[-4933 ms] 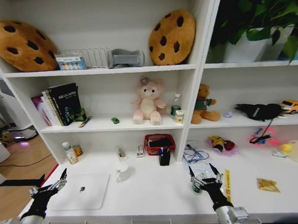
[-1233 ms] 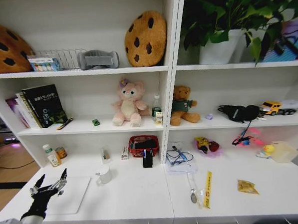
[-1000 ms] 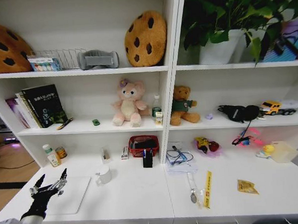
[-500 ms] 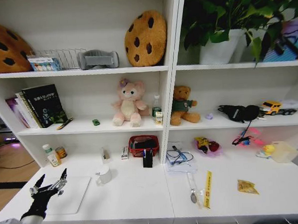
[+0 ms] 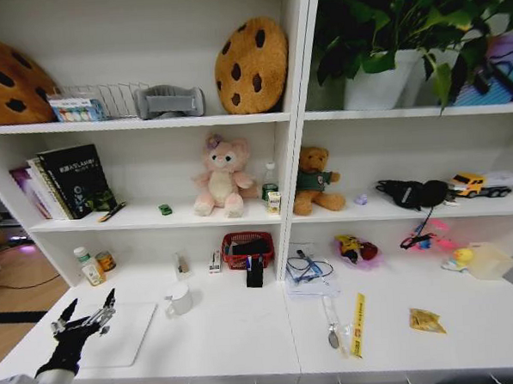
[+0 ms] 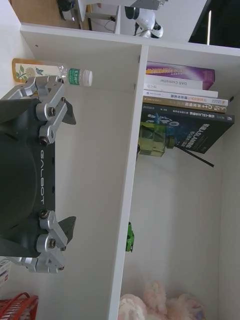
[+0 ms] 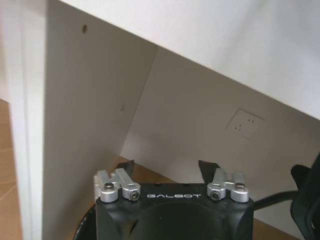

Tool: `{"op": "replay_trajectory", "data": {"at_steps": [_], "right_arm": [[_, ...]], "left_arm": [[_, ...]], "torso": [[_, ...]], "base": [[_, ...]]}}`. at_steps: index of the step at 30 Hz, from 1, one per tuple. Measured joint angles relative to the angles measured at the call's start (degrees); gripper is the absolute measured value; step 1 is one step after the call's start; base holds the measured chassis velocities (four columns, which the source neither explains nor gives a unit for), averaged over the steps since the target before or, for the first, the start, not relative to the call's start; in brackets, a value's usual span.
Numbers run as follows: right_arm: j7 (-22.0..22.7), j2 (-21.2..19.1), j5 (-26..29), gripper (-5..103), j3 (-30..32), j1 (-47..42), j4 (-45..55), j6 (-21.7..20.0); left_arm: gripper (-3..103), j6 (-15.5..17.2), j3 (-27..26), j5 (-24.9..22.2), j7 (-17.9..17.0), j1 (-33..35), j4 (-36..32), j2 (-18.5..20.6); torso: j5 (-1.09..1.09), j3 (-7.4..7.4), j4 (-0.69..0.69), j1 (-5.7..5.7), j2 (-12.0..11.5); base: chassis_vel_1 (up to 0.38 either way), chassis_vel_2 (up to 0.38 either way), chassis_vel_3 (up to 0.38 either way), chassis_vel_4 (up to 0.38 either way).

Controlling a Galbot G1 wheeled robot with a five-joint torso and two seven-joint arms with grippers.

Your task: Organize the objects on the table.

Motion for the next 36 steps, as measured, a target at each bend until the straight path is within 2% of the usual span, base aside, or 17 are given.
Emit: {"op": "replay_trajectory", "data": {"at_steps": [6,7,9,11,14,16,18,20,23,26,36], "right_arm": [[0.6,-1.5,-0.5,92,3.2,-7.9,8.2,-0.7],[1.0,-2.4,-0.1,96,4.3,-12.0,12.6,-1.1],[1.5,-3.1,0.2,99,4.9,-14.8,15.3,-1.1],[2.7,-4.6,0.7,100,5.9,-21.5,21.0,-1.0],[3.5,-5.5,1.1,100,6.5,-25.1,23.8,-0.5],[4.8,-6.1,0.7,100,8.1,-32.6,28.3,2.3],[5.1,-6.1,0.1,100,8.5,-34.2,29.3,3.3],[6.5,-6.4,-2.4,100,10.2,-39.7,32.8,6.5],[7.5,-6.9,-3.7,100,11.7,-43.0,36.1,8.0],[8.5,-8.7,-3.8,100,13.7,-48.9,45.1,10.1],[8.3,-9.7,-2.8,100,17.0,-54.6,59.5,10.9]], "left_arm": [[100,0.0,0.0,0.0,0.0,0.0,0.0,0.0],[100,0.0,0.0,0.0,0.0,0.0,0.0,0.0],[100,0.0,0.0,0.0,0.0,0.0,0.0,0.0],[100,0.0,0.0,0.0,0.0,0.0,0.0,0.0],[100,0.0,0.0,0.0,0.0,0.0,0.0,0.0],[100,0.0,0.0,0.0,0.0,0.0,0.0,0.0],[100,0.0,0.0,0.0,0.0,0.0,0.0,0.0],[100,0.0,0.0,0.0,0.0,0.0,0.0,0.0],[100,0.0,0.0,0.0,0.0,0.0,0.0,0.0],[100,0.0,0.0,0.0,0.0,0.0,0.0,0.0],[100,0.0,0.0,0.0,0.0,0.0,0.0,0.0]], "torso": [[0.00,0.00,-0.01,0.00,0.0],[0.01,0.00,-0.01,0.00,0.0],[0.00,-0.01,0.00,0.00,0.0],[0.00,-0.01,-0.02,0.00,0.0],[0.00,-0.01,-0.01,0.00,0.0],[0.00,-0.01,-0.02,0.00,0.0],[0.01,-0.01,-0.02,0.00,0.0],[-0.01,-0.01,-0.02,0.00,0.0],[0.01,-0.01,-0.02,-0.01,0.0],[0.01,-0.01,-0.01,0.00,0.0],[-0.01,0.00,-0.01,0.00,0.0]], "base": [[0.000,0.000,0.000,0.000],[0.000,0.000,0.000,0.000],[0.000,0.000,0.000,0.000],[0.000,0.000,0.000,0.000],[0.000,0.000,0.000,0.000],[0.000,0.000,0.000,0.000],[0.000,0.000,0.000,0.000],[0.000,0.000,0.000,0.000],[0.000,0.000,0.000,0.000],[0.000,0.000,0.000,0.000],[0.000,0.000,0.000,0.000]]}}
